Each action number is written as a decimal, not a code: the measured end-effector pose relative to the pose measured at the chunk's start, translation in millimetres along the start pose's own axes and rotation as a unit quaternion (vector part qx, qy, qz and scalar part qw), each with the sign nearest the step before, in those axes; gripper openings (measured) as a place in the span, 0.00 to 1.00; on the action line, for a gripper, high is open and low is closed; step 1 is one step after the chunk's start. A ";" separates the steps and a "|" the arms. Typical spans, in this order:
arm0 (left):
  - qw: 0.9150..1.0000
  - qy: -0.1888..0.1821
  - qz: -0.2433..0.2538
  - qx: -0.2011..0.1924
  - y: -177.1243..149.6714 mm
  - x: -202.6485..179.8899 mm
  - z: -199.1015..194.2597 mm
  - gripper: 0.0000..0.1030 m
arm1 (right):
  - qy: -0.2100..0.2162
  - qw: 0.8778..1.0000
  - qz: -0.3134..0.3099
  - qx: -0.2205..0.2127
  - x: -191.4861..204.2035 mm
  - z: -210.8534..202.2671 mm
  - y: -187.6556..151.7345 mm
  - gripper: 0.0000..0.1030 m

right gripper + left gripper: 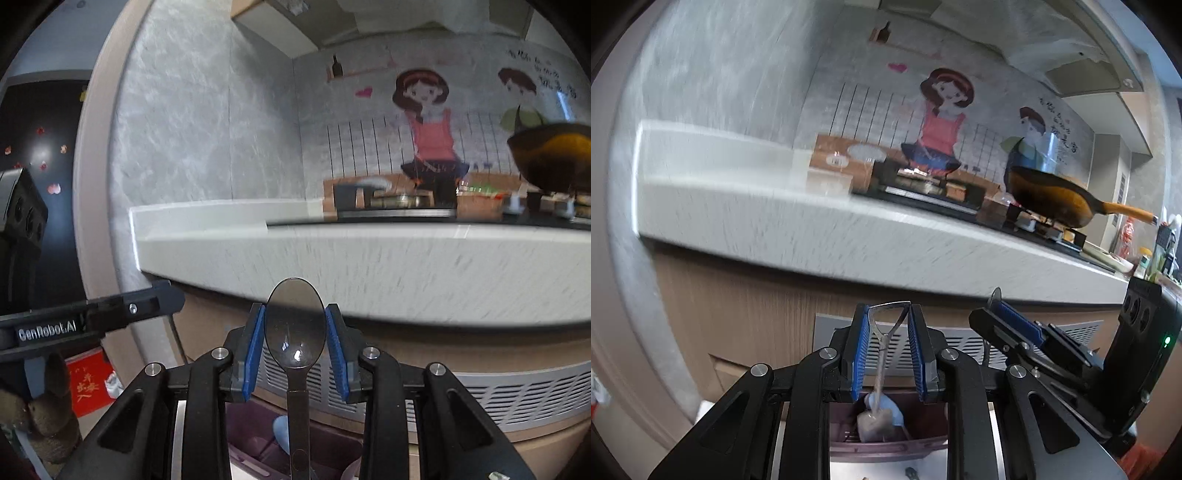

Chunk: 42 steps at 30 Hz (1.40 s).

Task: Organize utensils
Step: 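Lift both utensils into the purple caddy and open both grippers, then grasp the wooden spoon with the right gripper while the left grasps the white spoon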

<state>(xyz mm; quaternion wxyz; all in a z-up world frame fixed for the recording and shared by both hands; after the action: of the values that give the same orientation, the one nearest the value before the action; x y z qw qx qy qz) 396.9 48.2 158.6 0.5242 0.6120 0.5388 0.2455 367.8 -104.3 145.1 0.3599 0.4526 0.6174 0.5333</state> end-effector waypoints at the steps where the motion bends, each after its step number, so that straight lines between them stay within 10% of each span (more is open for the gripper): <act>1: 1.000 -0.001 -0.003 0.003 -4.0 4.0 6.0 0.21 | 0.000 1.000 -0.001 0.001 -2.3 4.8 -4.3 0.30; 11: 0.999 0.002 -0.028 0.034 -44.3 31.4 50.1 0.21 | -0.020 0.999 -0.039 -0.011 -3.5 30.4 -42.1 0.33; 24: 0.992 0.062 -0.008 0.110 -100.1 33.9 3.0 0.44 | 0.013 0.989 -0.063 0.130 -7.2 -26.9 -72.3 0.39; 29: 0.980 0.080 -0.028 0.181 -156.5 44.7 -24.4 0.44 | 0.153 0.940 -0.061 0.298 24.9 -51.9 -140.9 0.39; 35: 0.963 0.110 -0.038 0.242 -218.5 52.5 -58.8 0.44 | 0.211 0.888 -0.131 0.388 70.8 -88.9 -221.8 0.38; 42: 0.959 0.119 -0.021 0.256 -238.4 43.0 -74.0 0.44 | 0.185 0.882 -0.147 0.408 87.2 -79.1 -246.3 0.38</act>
<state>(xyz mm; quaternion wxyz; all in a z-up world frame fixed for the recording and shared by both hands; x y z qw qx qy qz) 249.8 84.5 -44.4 0.2869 0.6804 0.6553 0.1592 222.5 -53.8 -80.3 0.0965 0.3563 0.8954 0.2490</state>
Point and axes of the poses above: each gripper's, at about its wrist camera, not at the fingertips, and z roughly the way its jaws point, x to its left, y to its top, the point moved 4 cm from there along z, roughly the way its jaws point, and after that the axes turned 1 degree about y, right-handed, at the moved point
